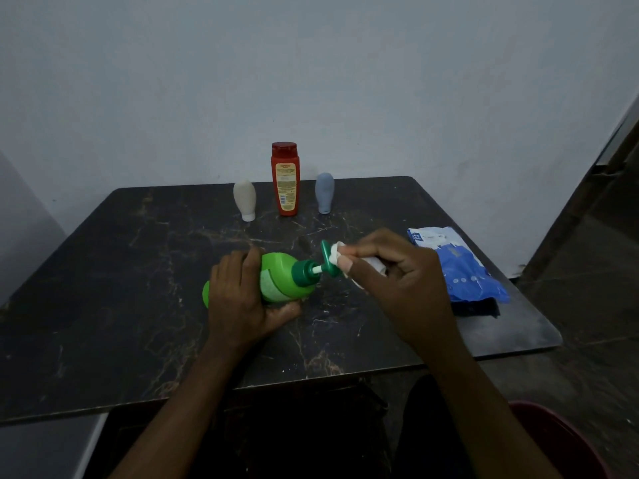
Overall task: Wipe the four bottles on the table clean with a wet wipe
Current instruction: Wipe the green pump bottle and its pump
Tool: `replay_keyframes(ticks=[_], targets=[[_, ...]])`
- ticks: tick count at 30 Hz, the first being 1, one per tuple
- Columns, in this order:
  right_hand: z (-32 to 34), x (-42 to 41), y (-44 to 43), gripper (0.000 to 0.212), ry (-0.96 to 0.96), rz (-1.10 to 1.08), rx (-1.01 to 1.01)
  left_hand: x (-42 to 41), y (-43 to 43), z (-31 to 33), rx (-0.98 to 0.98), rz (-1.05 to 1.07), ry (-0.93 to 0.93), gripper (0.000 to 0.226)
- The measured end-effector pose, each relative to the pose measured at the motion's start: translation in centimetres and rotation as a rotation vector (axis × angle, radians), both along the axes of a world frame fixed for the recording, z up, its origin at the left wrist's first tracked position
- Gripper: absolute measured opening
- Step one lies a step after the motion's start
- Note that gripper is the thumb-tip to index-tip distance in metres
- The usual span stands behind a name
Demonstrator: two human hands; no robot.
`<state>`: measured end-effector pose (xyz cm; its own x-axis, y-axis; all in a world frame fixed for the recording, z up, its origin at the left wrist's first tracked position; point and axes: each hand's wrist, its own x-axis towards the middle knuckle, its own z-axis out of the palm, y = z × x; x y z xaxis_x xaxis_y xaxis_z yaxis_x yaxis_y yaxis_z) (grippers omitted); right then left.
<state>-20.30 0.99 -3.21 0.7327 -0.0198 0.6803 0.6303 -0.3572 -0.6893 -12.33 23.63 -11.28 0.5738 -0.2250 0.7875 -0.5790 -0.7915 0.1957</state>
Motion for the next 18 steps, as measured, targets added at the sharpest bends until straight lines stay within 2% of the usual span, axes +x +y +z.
replay_keyframes(ticks=[5,9,13,16,18], targets=[[-0.4,-0.7,0.4,0.014,-0.079,-0.028,0.009,0.0,-0.2,0.0,0.06,-0.012,-0.026,0.081],[1.1,0.6,0.4,0.01,0.006,-0.037,-0.067,0.2,-0.2,-0.2,0.067,-0.038,-0.042,0.083],[1.6,2.7,-0.5,0.01,0.051,-0.154,-0.009,0.2,-0.1,-0.2,0.009,-0.049,-0.058,0.08],[0.7,3.0,-1.7,0.013,0.1,-0.152,0.111,0.3,0.1,0.5,-0.176,-0.102,0.026,0.073],[-0.2,2.7,-2.0,0.015,0.172,-0.15,0.173,0.1,-0.3,1.7,-0.495,-0.171,0.175,0.07]])
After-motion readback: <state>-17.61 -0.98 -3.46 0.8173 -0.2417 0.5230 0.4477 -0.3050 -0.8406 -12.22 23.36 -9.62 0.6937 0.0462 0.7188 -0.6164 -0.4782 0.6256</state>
